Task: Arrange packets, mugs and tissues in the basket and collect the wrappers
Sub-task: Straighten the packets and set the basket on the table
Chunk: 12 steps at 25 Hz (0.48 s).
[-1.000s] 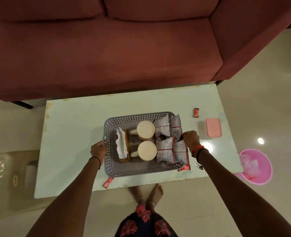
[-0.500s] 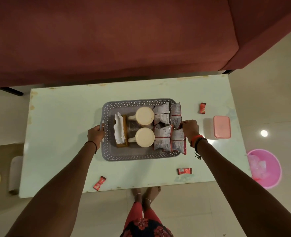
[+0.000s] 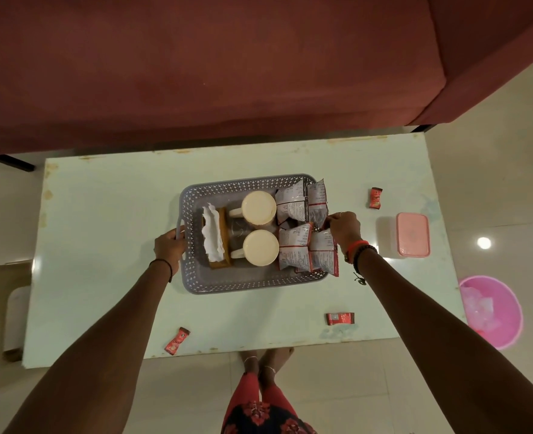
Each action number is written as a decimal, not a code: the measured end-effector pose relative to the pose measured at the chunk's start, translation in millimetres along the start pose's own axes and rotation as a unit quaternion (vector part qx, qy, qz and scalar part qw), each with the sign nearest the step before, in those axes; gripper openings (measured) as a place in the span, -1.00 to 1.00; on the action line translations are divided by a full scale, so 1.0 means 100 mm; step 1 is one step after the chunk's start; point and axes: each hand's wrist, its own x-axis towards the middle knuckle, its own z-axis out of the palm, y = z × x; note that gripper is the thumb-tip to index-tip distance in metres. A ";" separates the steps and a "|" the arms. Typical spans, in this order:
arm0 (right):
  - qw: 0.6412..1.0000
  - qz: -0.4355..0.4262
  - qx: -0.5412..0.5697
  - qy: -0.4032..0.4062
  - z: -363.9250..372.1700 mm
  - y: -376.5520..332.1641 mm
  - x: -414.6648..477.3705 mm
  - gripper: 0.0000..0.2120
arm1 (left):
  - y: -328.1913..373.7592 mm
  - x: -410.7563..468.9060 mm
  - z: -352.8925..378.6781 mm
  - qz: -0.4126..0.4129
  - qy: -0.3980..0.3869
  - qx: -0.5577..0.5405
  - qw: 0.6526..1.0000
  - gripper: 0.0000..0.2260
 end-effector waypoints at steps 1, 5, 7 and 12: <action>1.000 0.001 0.002 -0.003 0.00 0.00 0.01 -0.80 | 0.00 0.00 0.00 0.000 -0.003 0.001 1.000 -0.68; 0.999 0.023 -0.001 -0.022 -0.03 -0.02 0.02 -0.77 | 0.05 -0.01 0.00 0.005 -0.008 0.026 1.000 -0.87; 0.999 0.022 0.000 -0.033 -0.05 -0.06 0.00 -0.72 | 0.13 -0.03 0.02 0.004 -0.009 0.077 0.997 -0.87; 1.000 -0.003 -0.012 0.006 -0.15 -0.15 -0.18 -0.81 | 0.25 -0.32 -0.01 0.032 0.054 0.113 0.992 -0.52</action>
